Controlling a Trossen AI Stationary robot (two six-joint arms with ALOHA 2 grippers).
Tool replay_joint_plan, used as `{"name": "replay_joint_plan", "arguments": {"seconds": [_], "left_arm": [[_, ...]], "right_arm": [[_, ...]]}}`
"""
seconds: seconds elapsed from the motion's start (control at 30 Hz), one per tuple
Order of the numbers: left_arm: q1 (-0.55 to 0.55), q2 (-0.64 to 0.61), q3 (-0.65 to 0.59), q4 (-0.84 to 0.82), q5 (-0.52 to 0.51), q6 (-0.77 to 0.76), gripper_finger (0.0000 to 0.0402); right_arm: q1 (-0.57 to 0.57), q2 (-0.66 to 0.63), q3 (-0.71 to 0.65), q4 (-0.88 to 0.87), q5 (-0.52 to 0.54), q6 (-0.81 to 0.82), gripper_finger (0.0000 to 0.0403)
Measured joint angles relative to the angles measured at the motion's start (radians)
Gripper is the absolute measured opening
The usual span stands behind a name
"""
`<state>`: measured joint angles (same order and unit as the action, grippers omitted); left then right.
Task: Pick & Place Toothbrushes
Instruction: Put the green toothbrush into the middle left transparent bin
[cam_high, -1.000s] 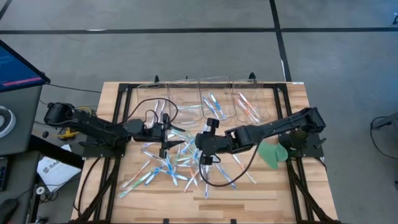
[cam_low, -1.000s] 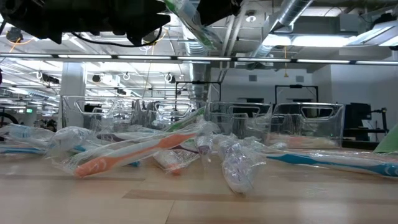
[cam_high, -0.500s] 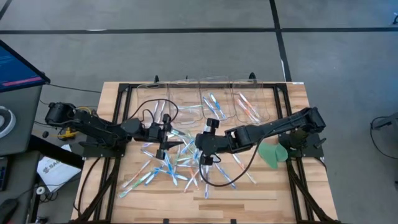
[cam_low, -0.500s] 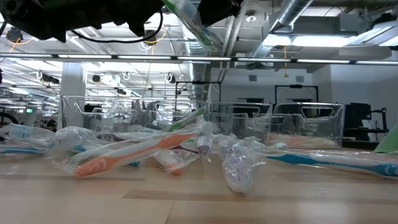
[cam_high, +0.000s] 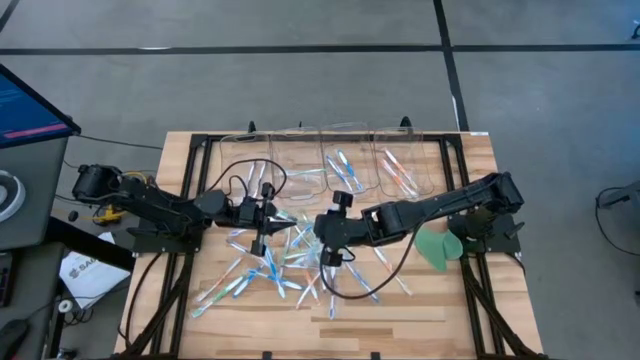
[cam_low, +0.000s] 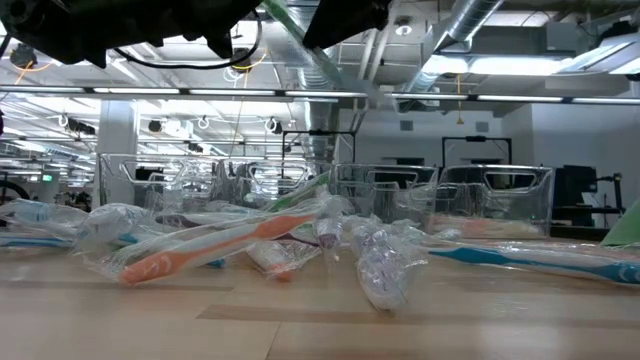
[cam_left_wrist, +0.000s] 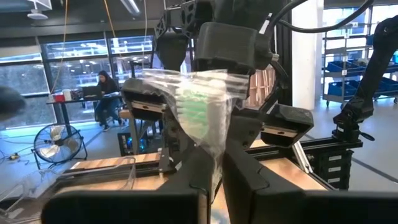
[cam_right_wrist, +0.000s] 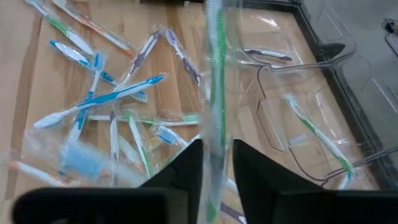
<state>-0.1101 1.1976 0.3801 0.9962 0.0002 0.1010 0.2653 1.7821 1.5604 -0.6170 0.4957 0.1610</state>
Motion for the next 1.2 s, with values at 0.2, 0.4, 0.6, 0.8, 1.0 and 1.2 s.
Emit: {"name": "replay_joint_plan", "arguments": {"seconds": [0.2,0.4,0.6,0.8,1.0,1.2], "left_arm": [[0.0,0.0,0.0,-0.005,0.0,0.005,0.0011],[-0.001,0.0,0.0,-0.033,0.0,0.006,0.0009],[0.008,0.0,0.0,-0.056,0.0,0.008,0.0007],[0.049,0.0,0.015,-0.104,-0.032,0.029,0.0007],[0.118,-0.016,0.216,-0.578,-0.122,0.153,0.0007],[0.148,-0.011,0.418,-0.86,-0.271,0.331,0.0007]], "right_arm": [[0.0,0.0,0.0,-0.019,0.001,0.016,0.016],[0.002,0.0,0.0,-0.133,0.002,0.092,0.0202],[0.01,-0.011,0.0,-0.372,0.023,0.329,0.0217],[0.068,-0.017,0.0,-0.596,0.107,0.546,0.0219],[0.135,-0.017,0.0,-0.759,0.188,0.705,0.0219],[0.182,-0.017,0.0,-0.78,0.292,0.738,0.0219]]}}
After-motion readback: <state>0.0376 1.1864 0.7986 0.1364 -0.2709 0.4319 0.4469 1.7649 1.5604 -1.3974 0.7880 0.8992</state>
